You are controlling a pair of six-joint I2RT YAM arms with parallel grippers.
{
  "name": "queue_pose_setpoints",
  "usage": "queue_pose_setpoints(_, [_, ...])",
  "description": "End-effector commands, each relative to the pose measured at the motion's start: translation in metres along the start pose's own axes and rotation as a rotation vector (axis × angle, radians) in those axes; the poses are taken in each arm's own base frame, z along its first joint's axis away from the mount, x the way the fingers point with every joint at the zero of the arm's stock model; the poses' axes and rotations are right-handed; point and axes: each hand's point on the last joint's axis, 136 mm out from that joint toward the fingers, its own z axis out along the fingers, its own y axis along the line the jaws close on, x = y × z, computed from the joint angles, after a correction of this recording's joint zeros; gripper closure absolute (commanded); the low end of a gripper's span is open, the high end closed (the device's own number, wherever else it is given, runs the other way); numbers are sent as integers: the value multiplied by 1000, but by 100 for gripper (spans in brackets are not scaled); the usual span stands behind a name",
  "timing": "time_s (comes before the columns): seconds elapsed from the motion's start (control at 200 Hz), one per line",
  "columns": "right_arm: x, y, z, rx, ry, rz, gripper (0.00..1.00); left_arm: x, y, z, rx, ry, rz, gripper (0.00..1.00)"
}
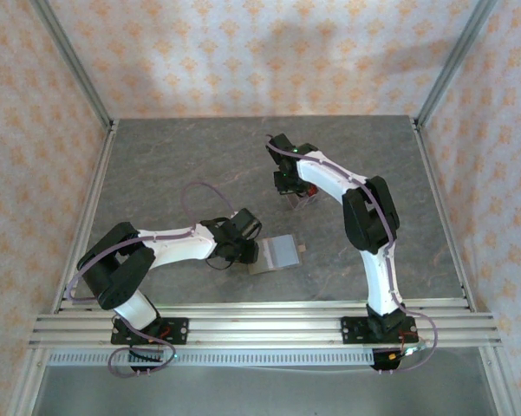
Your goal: Put the credit cards into the card holder
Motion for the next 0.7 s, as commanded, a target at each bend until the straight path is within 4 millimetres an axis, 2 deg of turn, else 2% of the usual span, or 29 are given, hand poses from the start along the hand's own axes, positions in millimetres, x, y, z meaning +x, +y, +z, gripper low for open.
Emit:
queue_pose_setpoints(0.0, [5,-8,1,50,24,-25,75,17,6,20,-1,55,-15,70])
queue_pose_setpoints(0.2, [3,-9,0,58,23,-30,79,18,7,19,-2,54,-18,70])
queue_pose_setpoints(0.43, [-2,-9,-5,64,16,-46,89,19,8,20,-6,51,-20,70])
queue_pose_setpoints(0.6, [-11,-11,-22,75,-16,-62,98,19,8,21,-6,52,-22,70])
queue_pose_setpoints(0.696, [-18,-13,-35,76,-43,-63,100,19,8,22,-5,50,-22,71])
